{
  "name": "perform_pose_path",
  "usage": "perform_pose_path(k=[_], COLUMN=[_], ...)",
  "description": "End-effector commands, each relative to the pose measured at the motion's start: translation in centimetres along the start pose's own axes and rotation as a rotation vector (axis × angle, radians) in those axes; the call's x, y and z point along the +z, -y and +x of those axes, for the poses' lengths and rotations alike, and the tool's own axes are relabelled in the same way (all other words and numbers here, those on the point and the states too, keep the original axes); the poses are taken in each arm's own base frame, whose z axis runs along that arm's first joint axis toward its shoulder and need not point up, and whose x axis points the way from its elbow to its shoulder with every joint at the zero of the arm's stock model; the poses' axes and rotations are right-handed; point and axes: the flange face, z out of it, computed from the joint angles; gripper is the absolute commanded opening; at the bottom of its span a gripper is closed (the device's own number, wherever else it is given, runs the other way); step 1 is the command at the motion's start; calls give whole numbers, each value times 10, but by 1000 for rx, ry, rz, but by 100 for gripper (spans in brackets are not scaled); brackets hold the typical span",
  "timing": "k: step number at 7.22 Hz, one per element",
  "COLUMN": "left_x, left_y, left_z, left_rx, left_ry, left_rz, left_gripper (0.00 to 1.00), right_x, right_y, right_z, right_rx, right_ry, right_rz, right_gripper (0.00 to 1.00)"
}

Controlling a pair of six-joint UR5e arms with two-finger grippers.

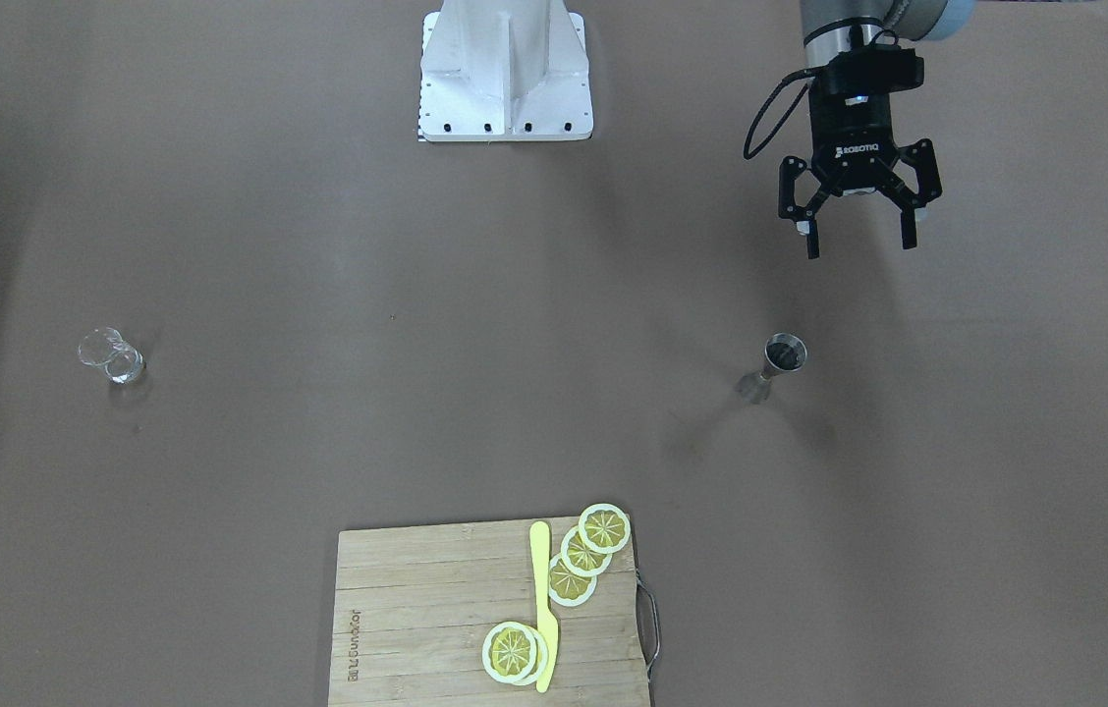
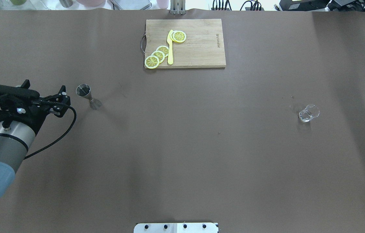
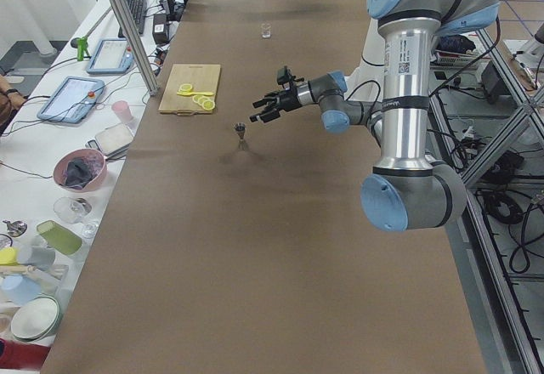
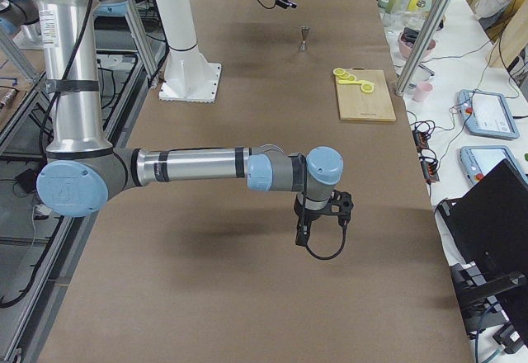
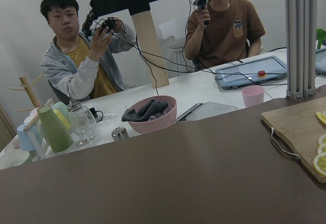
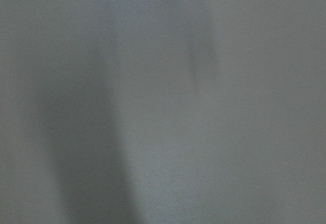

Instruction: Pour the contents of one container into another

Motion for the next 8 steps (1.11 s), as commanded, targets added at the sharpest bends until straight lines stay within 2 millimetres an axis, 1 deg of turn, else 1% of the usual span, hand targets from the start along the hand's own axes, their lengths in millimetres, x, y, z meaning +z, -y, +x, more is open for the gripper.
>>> perform_pose_path(k=[1, 2, 3, 4, 5, 6, 7, 8], left_x=[46, 64, 88, 104, 115, 124, 131, 134], left_y=[40, 44, 50, 55, 59, 55, 52, 36], left_z=[-13, -29, -63, -96, -130, -166, -200, -232], left_rx=[-34, -44, -23, 7, -21, -108, -196, -197], left_ry=[-131, -142, -128, -155, -154, -171, -154, -151], left_rz=[-177, -237, -336, -434, -522, -708, -832, -885], left_gripper=[100, 100, 100, 100, 100, 100, 100, 100], right_x=[2, 1, 1, 0, -1, -2, -1, -2], right_y=[-2, -3, -3, -3, -3, -3, -3, -3], right_z=[6, 6, 6, 5, 4, 4, 4, 4], right_rx=[0, -2, -2, -4, -6, -7, -5, -7], right_ry=[-40, -42, -42, -41, -41, -41, -41, -39], right_rz=[9, 10, 12, 14, 15, 16, 15, 16], right_gripper=[100, 100, 100, 100, 100, 100, 100, 100])
